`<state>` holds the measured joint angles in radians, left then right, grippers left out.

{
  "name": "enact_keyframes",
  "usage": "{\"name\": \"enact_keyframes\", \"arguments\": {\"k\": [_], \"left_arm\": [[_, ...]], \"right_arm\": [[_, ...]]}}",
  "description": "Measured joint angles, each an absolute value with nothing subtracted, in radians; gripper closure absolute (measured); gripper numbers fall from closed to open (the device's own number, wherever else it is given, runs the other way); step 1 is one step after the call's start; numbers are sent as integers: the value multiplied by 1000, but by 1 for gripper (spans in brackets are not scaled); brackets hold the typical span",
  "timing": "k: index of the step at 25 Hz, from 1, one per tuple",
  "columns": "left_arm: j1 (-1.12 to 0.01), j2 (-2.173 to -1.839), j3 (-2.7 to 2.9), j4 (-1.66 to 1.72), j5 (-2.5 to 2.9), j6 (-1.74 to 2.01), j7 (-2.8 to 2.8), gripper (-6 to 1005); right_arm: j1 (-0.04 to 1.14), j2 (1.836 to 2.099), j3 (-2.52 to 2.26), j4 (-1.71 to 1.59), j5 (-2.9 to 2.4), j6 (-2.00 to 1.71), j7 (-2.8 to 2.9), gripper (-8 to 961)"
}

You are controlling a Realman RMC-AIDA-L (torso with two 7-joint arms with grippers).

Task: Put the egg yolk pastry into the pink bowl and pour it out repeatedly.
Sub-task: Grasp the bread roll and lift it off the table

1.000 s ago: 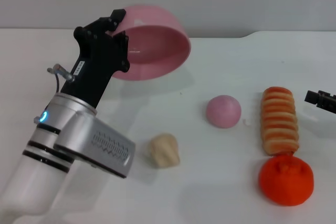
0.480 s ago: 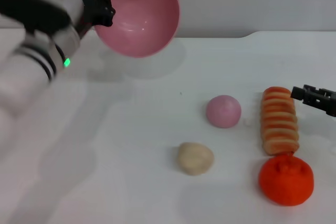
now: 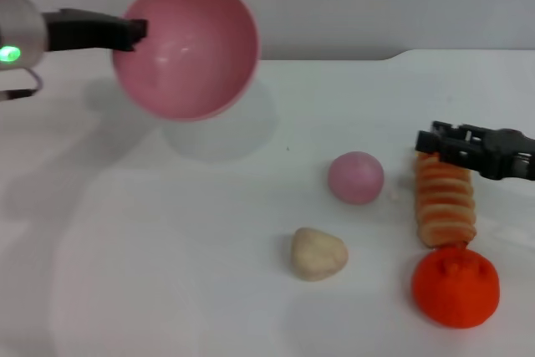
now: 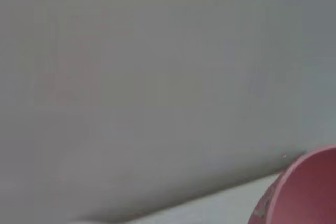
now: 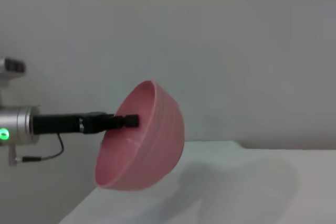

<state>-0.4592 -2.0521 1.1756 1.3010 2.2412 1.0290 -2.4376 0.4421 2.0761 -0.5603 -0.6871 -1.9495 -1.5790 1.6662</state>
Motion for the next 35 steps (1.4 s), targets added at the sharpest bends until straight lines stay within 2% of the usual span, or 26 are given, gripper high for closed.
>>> {"name": "enact_keyframes", "arguments": {"k": [9,18,35], "left_arm": [[-435,-2052,975,1470,2420,1398,-2520,998],[-392,-2053,970,1484,2425,1433,-2523,998],[-398,-2057,998,1473,2425,1439,-2534,999]], "right_arm": [[533,2078,-858,-822,-1897,-1552,1685,423],[592,2074,-1320,-1043,-2092,-1409,1977,431],[593,2078,-1542,-937,-2117,-1229,2003,447]]}}
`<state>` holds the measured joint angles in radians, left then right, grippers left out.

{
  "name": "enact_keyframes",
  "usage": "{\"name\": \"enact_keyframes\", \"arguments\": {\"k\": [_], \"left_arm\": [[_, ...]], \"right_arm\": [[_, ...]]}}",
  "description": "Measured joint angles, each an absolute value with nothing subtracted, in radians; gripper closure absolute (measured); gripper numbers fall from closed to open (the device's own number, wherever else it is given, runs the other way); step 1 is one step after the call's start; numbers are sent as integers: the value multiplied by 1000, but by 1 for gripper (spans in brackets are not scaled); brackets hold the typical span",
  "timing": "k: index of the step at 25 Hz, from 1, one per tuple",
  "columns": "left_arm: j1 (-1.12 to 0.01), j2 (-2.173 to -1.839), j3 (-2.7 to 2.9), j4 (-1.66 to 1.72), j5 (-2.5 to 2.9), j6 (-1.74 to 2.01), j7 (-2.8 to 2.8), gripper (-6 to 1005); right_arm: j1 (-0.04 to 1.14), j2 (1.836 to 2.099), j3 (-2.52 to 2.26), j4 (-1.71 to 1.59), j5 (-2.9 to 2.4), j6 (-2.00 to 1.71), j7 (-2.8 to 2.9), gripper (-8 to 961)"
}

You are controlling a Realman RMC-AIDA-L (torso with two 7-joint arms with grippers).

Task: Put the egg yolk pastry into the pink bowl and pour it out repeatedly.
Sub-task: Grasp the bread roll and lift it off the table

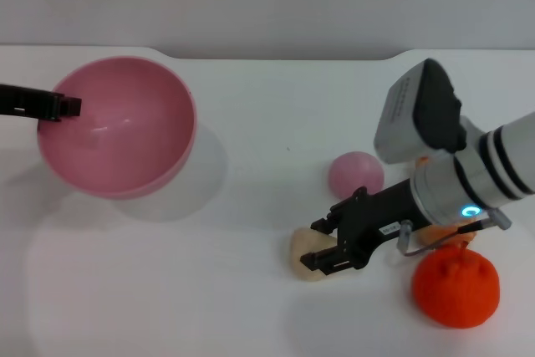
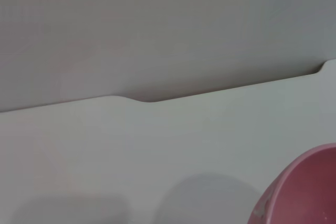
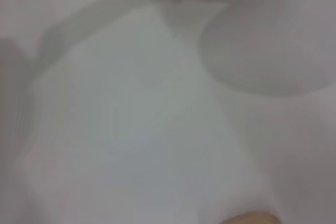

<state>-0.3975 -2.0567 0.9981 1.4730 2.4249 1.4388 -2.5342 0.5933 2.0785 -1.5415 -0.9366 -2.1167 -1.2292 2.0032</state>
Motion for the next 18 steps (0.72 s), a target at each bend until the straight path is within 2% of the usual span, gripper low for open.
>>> {"name": "enact_keyframes", "arguments": {"k": [13,16,18], "left_arm": [[-437,-2055,1027,1403,2428,1412,-2536,999],[-451,-2054,1027,1387,2428,1403,-2536,999],[-462,-2054,1027,1372,2429,1399,-2535,999]], "right_arm": [[584,2079,-1568,-872,-2091,-1160,2015,459],[567,2076,-1552,-869,-2054,-1163,1999,528],[548,2073,-1520,-873,-2018,-1170,1968,537]]}}
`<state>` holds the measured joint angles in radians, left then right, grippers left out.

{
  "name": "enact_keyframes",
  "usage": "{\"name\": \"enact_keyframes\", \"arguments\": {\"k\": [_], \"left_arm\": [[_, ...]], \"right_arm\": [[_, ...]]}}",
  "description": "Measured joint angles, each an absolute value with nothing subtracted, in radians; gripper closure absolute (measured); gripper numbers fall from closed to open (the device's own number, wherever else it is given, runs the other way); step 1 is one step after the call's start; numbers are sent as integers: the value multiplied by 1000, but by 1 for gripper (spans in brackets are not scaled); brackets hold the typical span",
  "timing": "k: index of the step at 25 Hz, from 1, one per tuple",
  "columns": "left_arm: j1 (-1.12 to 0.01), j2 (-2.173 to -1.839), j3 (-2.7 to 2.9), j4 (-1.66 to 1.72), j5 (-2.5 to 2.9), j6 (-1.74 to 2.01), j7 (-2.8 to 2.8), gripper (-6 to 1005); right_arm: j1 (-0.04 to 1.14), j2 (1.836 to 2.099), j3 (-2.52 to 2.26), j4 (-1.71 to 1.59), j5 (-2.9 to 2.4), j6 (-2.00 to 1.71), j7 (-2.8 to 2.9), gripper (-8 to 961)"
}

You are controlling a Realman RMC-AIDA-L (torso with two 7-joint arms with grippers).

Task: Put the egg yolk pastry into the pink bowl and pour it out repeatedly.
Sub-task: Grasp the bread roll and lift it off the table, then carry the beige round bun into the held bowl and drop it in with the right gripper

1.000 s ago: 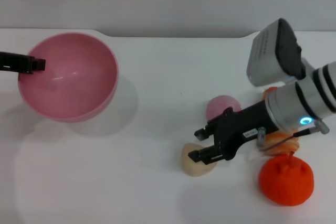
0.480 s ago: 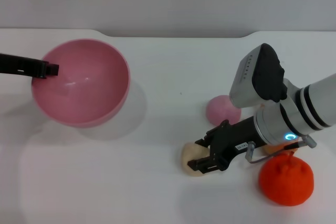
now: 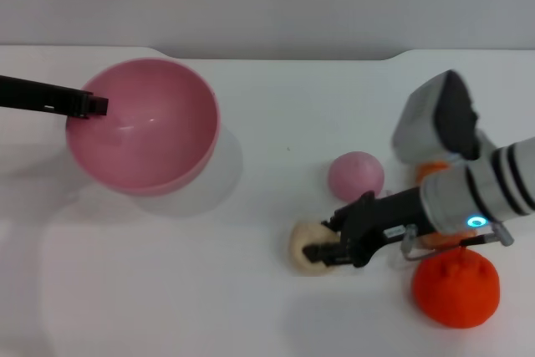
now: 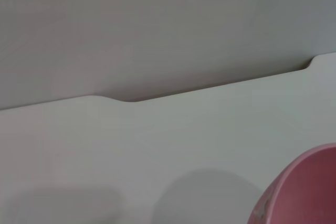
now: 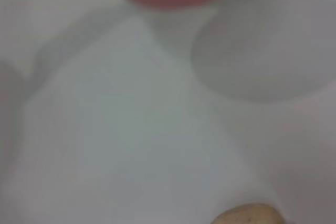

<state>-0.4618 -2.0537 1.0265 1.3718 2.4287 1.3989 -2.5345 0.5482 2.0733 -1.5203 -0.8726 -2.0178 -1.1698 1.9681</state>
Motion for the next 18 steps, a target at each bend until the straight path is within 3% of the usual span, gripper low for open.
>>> {"name": "enact_keyframes", "arguments": {"k": [13,18], "left_arm": [[-551,-2054,1066,1208,2483,1338,-2525,999],[-566,-2061,1181,1188,2462,1317,-2541,999]], "right_arm": [[458,2071,-1135,-1136,-1867,-1489,1850,616],[502,2069,-1098,-1282,-1801,-1533,1867,651]]}}
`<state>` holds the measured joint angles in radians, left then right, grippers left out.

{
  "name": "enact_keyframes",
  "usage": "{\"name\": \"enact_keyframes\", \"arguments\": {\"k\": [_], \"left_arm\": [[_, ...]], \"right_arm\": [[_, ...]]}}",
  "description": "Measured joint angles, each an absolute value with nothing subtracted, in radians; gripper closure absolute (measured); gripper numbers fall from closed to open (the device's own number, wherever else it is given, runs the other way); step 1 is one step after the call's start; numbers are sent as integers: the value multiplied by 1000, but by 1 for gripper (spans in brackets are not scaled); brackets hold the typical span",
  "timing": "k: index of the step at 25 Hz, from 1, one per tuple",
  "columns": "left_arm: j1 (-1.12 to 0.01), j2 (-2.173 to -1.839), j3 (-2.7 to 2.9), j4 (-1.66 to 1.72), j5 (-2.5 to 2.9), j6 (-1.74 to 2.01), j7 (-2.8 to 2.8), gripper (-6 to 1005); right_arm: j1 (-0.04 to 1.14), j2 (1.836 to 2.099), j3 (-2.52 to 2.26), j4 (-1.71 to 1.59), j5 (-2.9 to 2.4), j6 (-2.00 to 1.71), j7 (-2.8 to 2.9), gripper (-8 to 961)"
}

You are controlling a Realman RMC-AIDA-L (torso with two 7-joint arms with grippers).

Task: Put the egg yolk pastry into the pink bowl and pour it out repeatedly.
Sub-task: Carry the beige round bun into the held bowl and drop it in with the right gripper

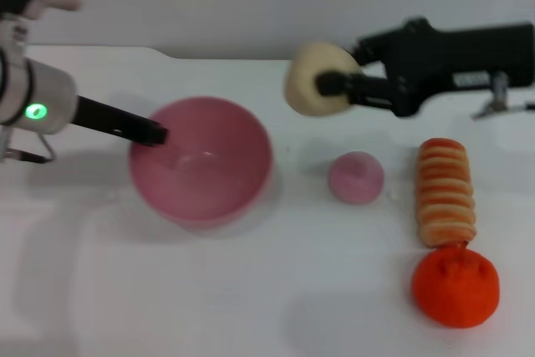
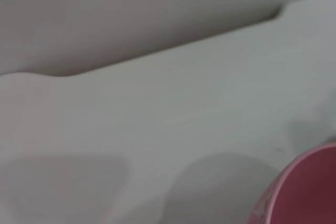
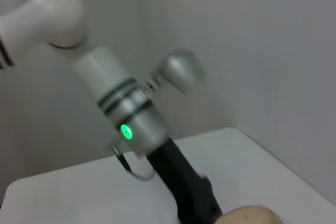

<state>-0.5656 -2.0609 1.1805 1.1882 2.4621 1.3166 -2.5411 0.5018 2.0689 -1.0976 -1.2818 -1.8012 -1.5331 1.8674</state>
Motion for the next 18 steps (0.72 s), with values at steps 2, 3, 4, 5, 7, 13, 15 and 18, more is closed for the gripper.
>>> {"name": "enact_keyframes", "arguments": {"k": [2,3,4,5,7,13,15,18], "left_arm": [[-572,-2063,1235,1188,2431,1312,-2549,999],[-576,-2063,1258,1188,2414,1309,-2551,999],[-580,-2063,1283,1188,2395,1305,-2553,999],[-584,-2063,1301,1189,2382,1302,-2554,999],[-597,-2065,1326,1189,2366,1296,-2555,999],[-615,-2064,1334,1189,2357,1285,-2557,999],[-616,-2062,1329,1188,2357,1279,-2557,999],[-616,-2061,1326,1188,2357,1271,-2555,999]], "right_arm": [[548,2069,-1111,-1278,-1826,-1528,1883,664],[577,2069,-1123,-1261,-1854,-1523,1895,673],[600,2070,-1135,-1244,-1877,-1516,1906,682],[628,2071,-1152,-1222,-1909,-1509,1920,690],[668,2072,-1195,-1180,-1966,-1484,1950,708],[682,2075,-1330,-1173,-2069,-1403,2029,652],[676,2074,-1335,-1185,-2070,-1403,2043,615],[647,2074,-1324,-1230,-2068,-1399,2058,560]]}}
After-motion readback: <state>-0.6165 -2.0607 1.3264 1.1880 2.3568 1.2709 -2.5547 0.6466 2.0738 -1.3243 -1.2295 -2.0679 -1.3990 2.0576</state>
